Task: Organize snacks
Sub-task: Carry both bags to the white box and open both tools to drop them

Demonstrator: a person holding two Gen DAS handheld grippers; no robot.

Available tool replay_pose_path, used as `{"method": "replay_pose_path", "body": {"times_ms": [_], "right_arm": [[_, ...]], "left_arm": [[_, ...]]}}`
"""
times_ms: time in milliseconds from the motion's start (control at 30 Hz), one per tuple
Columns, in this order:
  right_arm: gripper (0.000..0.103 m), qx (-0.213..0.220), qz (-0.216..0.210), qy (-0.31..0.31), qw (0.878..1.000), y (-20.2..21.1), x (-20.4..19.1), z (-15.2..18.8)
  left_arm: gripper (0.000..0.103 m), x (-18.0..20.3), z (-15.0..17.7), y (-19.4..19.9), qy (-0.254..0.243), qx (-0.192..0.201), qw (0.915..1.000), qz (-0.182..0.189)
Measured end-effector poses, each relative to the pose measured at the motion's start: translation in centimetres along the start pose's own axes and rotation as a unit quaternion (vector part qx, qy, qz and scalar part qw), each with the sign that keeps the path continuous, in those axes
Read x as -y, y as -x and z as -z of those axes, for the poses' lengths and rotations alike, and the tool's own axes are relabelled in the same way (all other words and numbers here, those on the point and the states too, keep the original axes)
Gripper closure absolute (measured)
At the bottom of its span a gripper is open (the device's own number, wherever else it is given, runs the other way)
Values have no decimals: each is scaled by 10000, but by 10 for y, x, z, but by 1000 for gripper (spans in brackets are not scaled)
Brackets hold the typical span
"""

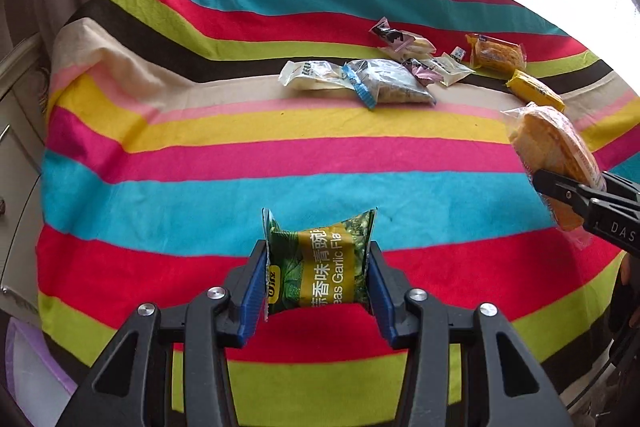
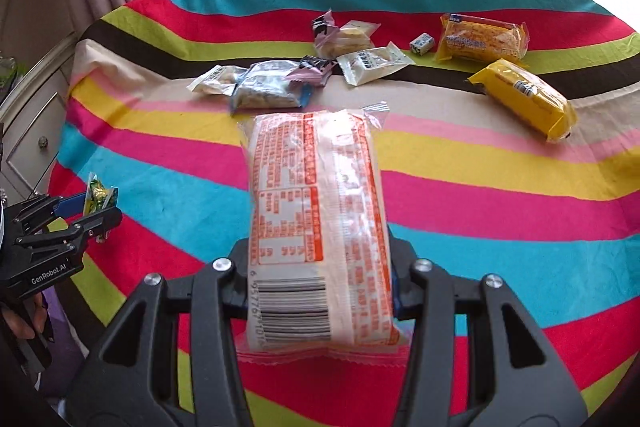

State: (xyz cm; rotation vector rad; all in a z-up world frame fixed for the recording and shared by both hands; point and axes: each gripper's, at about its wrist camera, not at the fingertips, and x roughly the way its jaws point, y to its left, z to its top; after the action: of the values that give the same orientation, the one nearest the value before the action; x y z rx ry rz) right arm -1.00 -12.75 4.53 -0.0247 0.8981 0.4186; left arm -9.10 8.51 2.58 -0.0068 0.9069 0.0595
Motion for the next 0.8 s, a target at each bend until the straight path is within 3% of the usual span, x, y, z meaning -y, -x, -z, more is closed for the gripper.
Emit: {"method": "replay_pose_path", "body": {"times_ms": [300,800], "right_arm": [[52,57,-55,260,9996,23,-40,10],[52,83,-271,888,9956,42,-102,16]], "left_arm": [[56,-31,38,41,132,91,9998,-82],[56,-63,66,67,299,124,9993,-175]]}}
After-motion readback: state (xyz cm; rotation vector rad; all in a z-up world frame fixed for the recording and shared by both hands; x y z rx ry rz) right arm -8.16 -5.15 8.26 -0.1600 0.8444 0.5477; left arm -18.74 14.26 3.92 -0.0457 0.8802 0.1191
